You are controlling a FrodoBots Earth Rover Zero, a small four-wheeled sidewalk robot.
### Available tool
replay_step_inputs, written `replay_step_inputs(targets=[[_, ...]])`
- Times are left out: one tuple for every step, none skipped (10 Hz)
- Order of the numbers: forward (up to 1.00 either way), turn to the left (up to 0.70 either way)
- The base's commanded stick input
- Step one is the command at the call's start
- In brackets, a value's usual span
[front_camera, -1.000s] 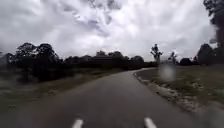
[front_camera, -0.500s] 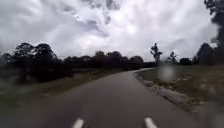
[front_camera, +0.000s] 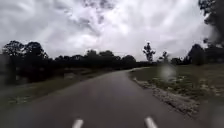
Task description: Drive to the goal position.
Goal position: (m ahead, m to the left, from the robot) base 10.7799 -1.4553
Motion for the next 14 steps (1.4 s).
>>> replay_step_inputs(targets=[[0.85, -0.21], [0.85, 0.00], [0.85, 0.00], [0.85, 0.00], [0.85, 0.00], [0.85, 0.00], [0.85, 0.00], [0.85, 0.00], [0.85, 0.00], [0.85, 0.00], [0.85, 0.00], [0.85, 0.00], [0.85, 0.00], [0.85, 0.00]])
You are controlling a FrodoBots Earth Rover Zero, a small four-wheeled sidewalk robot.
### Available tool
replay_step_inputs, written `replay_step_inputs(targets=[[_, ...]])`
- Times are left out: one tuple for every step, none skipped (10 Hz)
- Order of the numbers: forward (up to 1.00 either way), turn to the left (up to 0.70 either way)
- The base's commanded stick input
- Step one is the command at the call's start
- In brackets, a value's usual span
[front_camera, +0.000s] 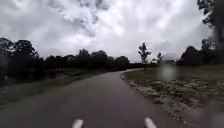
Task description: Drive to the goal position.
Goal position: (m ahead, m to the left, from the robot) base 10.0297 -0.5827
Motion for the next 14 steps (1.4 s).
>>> replay_step_inputs(targets=[[0.72, 0.00], [0.01, 0.00], [0.05, 0.00], [0.14, 0.01], [0.23, 0.02], [0.32, 0.02], [0.41, 0.03], [0.50, 0.04], [0.59, 0.04], [0.69, 0.05], [0.78, 0.06], [0.84, 0.06], [0.84, 0.06], [0.84, 0.06]])
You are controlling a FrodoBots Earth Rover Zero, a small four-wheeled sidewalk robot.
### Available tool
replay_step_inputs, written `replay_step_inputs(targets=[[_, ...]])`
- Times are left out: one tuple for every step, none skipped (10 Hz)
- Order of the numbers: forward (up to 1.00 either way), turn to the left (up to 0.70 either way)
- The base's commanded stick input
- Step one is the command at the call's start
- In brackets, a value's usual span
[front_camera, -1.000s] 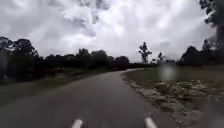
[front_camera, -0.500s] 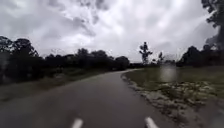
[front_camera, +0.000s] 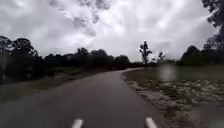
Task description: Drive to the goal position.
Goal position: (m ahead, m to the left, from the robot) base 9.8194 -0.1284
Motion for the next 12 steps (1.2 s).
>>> replay_step_inputs(targets=[[0.84, 0.06], [0.84, 0.06], [0.84, 0.06], [0.84, 0.06], [0.84, 0.06], [0.84, 0.06], [0.84, 0.06], [0.84, 0.06], [0.84, 0.06], [0.84, 0.06], [0.84, 0.06], [0.84, 0.06]])
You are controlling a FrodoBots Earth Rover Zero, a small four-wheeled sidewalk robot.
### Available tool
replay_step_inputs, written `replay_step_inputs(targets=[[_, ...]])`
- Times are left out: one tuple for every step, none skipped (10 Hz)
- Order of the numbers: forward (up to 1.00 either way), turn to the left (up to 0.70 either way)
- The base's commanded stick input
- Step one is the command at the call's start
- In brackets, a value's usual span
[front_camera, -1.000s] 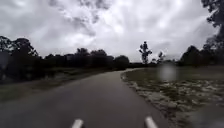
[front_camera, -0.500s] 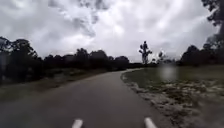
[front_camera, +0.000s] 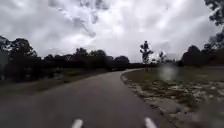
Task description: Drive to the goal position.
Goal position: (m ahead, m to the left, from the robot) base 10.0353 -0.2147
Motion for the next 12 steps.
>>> replay_step_inputs(targets=[[0.84, 0.06], [0.84, 0.06], [0.84, 0.06], [0.84, 0.06], [0.84, 0.06], [0.84, 0.06], [0.84, 0.06], [0.84, 0.06], [0.84, 0.06], [0.84, 0.06], [0.84, 0.06], [0.29, 0.02]])
